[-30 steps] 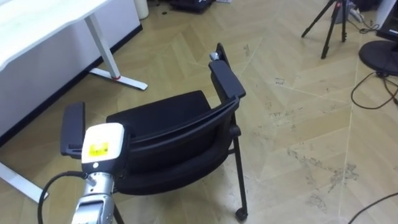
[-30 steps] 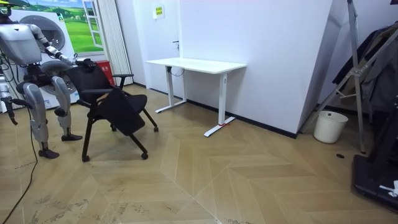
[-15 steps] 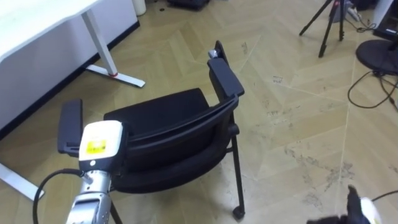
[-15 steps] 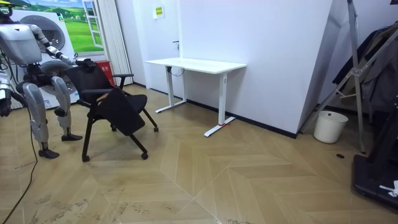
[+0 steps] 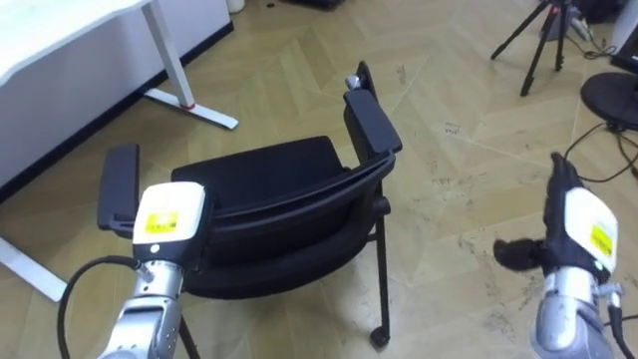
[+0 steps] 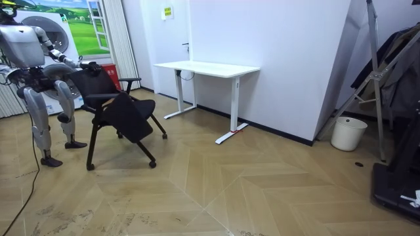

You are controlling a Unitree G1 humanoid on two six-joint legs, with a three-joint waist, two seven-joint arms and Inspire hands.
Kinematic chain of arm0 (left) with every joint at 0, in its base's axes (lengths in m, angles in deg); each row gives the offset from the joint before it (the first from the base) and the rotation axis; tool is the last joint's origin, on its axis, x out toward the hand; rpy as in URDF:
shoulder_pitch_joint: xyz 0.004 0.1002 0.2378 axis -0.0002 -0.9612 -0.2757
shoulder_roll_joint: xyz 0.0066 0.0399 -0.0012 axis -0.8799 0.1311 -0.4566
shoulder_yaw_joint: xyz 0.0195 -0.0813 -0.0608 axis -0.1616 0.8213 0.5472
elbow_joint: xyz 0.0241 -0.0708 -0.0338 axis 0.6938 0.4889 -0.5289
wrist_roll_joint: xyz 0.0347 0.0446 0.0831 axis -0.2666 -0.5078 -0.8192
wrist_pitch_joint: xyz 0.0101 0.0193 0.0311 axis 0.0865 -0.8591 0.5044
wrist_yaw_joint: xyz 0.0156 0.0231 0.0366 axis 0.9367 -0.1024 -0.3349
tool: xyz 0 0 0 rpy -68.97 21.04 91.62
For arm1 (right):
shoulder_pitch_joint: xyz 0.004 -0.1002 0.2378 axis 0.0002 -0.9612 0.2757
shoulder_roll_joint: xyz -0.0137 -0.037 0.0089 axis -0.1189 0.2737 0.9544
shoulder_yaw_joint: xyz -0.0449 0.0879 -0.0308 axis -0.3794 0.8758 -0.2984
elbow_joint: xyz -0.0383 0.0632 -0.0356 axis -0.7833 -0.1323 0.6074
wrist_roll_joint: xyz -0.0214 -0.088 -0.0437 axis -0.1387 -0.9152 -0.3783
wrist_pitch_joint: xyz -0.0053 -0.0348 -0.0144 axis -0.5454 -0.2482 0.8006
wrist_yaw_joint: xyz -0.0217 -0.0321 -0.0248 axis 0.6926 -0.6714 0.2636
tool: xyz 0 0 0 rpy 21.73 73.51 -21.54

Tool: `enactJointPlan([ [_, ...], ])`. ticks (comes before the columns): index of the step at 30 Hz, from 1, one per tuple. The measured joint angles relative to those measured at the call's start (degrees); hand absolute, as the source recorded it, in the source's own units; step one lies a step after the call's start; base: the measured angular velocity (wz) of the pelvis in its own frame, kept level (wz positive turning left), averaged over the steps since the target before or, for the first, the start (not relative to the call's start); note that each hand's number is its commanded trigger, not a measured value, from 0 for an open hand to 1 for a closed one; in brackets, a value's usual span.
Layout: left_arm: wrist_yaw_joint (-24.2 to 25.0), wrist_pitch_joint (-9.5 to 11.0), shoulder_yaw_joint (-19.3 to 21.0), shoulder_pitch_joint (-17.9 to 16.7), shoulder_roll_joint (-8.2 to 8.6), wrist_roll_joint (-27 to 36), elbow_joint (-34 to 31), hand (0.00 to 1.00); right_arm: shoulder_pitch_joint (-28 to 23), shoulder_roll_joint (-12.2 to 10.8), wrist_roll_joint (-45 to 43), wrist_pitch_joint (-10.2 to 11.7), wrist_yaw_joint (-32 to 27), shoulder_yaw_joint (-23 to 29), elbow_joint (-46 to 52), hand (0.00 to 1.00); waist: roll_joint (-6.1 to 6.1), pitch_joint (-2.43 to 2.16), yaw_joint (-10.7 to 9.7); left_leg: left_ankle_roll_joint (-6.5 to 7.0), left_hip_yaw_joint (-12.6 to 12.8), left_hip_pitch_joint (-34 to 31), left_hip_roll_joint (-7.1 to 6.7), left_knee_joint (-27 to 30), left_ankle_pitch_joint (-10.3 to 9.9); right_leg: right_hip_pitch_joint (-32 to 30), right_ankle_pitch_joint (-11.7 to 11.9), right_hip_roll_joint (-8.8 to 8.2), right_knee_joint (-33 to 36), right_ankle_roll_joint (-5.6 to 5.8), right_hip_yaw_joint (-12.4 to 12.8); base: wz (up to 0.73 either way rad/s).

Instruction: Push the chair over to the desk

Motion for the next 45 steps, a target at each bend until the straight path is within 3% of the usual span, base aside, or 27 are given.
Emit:
enactJointPlan([
  [9, 1.43, 0.48, -0.23, 0.74, -0.11, -0.09, -0.12, 1.00, 0.48, 0.28, -5.45, 0.24, 3.87, -2.86, 3.87, 0.00, -0.45, 0.10, 0.98, 0.00, -0.33, -0.01, 0.03, -0.02, 0.00, 0.20, 0.02, 0.03, 0.02, -0.03, -0.19, 0.00],
  [14, 1.54, 0.54, -0.56, 1.55, -0.48, -0.21, -0.21, 1.00, 2.38, 3.03, -5.56, 0.21, 7.55, -6.49, 4.75, 0.00, -0.92, 0.35, 1.39, 0.01, -0.42, -0.40, 0.04, 0.06, 0.01, -0.57, 0.02, 0.02, 0.60, -0.04, -0.15, 0.00],
  [23, 2.03, 1.02, -2.86, 3.64, -1.28, -0.37, -0.61, 1.00, 4.28, 4.10, -5.69, 0.27, 9.73, -8.76, 7.08, 0.00, -1.67, 0.15, 3.97, 0.01, -0.62, -1.19, 0.12, 0.51, 0.01, -1.03, 0.04, 0.02, 0.67, -0.06, -0.35, 0.01],
  [33, 2.32, 1.06, -3.01, 4.09, -2.02, -0.36, -0.50, 1.00, 4.27, 4.86, -8.28, 0.24, 12.60, -9.25, 7.21, 0.00, -2.64, 0.12, 4.00, 0.01, -0.67, -1.30, 0.13, 0.60, 0.00, -0.84, 0.06, 0.02, 0.77, -0.10, -0.31, 0.00],
  [45, 2.17, 2.21, -3.02, 4.81, -2.29, -0.46, 0.27, 1.00, 5.29, 5.02, -12.56, 1.12, 14.61, -11.85, 9.29, 0.00, -2.82, 0.21, 4.19, 0.01, -1.01, -1.62, 0.17, 0.83, 0.01, -0.81, 0.07, 0.02, 0.74, -0.11, -0.63, 0.01],
])
